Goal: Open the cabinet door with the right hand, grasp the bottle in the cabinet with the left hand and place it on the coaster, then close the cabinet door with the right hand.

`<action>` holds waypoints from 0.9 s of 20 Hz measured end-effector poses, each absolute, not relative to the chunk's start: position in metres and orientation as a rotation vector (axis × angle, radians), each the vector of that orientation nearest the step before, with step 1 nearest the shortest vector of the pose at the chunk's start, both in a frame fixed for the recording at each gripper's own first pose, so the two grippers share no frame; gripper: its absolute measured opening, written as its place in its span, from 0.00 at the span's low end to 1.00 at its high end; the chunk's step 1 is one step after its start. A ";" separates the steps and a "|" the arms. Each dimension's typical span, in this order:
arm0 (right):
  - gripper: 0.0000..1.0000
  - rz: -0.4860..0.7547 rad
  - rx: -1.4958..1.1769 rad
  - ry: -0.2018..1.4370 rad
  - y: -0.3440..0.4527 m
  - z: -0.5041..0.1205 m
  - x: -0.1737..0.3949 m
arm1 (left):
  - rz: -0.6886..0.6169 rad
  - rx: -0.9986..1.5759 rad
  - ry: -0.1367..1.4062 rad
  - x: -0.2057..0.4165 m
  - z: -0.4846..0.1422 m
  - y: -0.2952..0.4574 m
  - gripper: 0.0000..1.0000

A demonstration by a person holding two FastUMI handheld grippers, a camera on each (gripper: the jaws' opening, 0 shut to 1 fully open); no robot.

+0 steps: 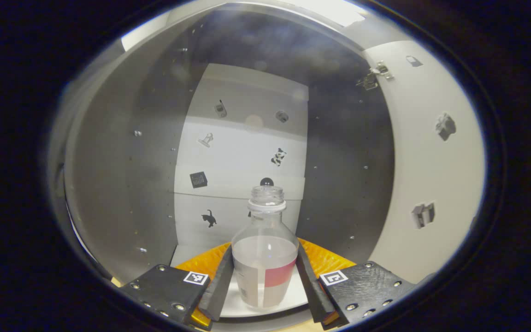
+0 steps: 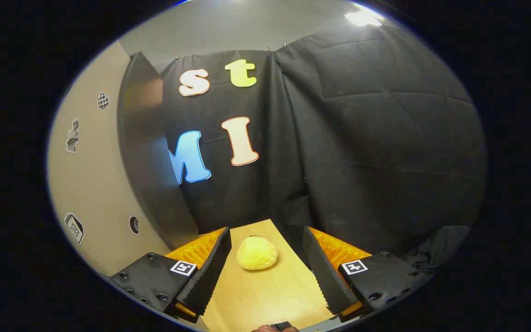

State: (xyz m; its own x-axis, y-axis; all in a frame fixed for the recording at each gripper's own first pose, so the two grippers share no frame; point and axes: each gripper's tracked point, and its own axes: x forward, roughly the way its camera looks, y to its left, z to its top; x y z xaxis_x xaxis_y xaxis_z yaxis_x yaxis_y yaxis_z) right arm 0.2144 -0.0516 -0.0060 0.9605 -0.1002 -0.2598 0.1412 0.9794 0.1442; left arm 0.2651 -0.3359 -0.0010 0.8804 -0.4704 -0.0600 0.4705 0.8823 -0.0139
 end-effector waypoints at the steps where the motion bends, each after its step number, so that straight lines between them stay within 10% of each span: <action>1: 0.98 -0.115 0.171 0.244 -0.046 -0.004 0.209 | -0.496 0.014 0.053 0.253 0.006 -0.330 0.73; 18: 0.98 -0.052 0.067 0.183 0.018 0.019 0.102 | -0.392 0.139 0.087 0.061 -0.023 -0.176 0.71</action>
